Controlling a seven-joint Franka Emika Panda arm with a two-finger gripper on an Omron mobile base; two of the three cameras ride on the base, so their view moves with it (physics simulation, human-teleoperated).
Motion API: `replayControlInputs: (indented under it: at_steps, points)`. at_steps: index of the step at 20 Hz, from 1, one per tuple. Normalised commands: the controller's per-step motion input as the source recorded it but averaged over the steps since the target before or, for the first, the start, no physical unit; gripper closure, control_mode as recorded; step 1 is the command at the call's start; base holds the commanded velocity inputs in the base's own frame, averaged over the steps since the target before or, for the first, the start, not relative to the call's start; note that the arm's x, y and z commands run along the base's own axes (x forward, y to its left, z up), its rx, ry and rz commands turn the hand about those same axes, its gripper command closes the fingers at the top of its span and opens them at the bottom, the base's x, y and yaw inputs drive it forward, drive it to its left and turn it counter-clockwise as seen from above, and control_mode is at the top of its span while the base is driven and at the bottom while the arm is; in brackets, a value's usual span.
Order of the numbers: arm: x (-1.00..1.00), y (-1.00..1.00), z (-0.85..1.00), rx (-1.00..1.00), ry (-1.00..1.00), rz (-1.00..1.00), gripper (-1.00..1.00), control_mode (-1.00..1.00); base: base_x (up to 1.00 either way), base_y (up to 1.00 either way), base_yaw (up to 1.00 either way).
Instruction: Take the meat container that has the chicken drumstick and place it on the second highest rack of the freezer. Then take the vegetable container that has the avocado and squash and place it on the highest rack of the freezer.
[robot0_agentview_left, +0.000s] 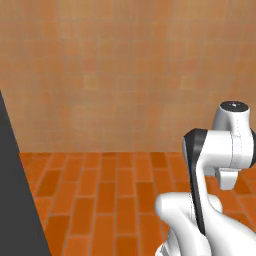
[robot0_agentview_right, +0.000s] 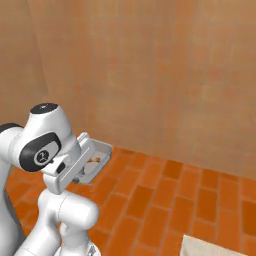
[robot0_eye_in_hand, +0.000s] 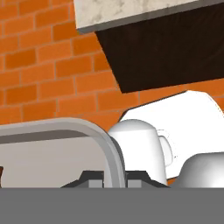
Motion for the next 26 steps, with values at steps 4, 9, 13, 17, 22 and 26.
replayControlInputs:
  at_steps: [4,9,13,17,22,26]
  points:
    - [0.0,0.0,0.0,0.0,0.0,0.0,1.0,1.0,0.52,-0.01,0.7]
    - [0.0,0.0,0.0,0.0,0.0,0.0,1.0,1.0,0.42,-0.03,0.76]
    - [0.0,0.0,0.0,0.0,0.0,0.0,1.0,1.0,0.28,-0.04,0.69]
    - [0.0,0.0,0.0,0.0,0.0,0.0,1.0,1.0,0.13,-0.06,0.71]
    - [0.0,0.0,0.0,0.0,0.0,0.0,1.0,1.0,0.09,-0.09,0.71]
    - [0.0,0.0,0.0,0.0,0.0,0.0,1.0,1.0,0.07,-0.16,0.7]
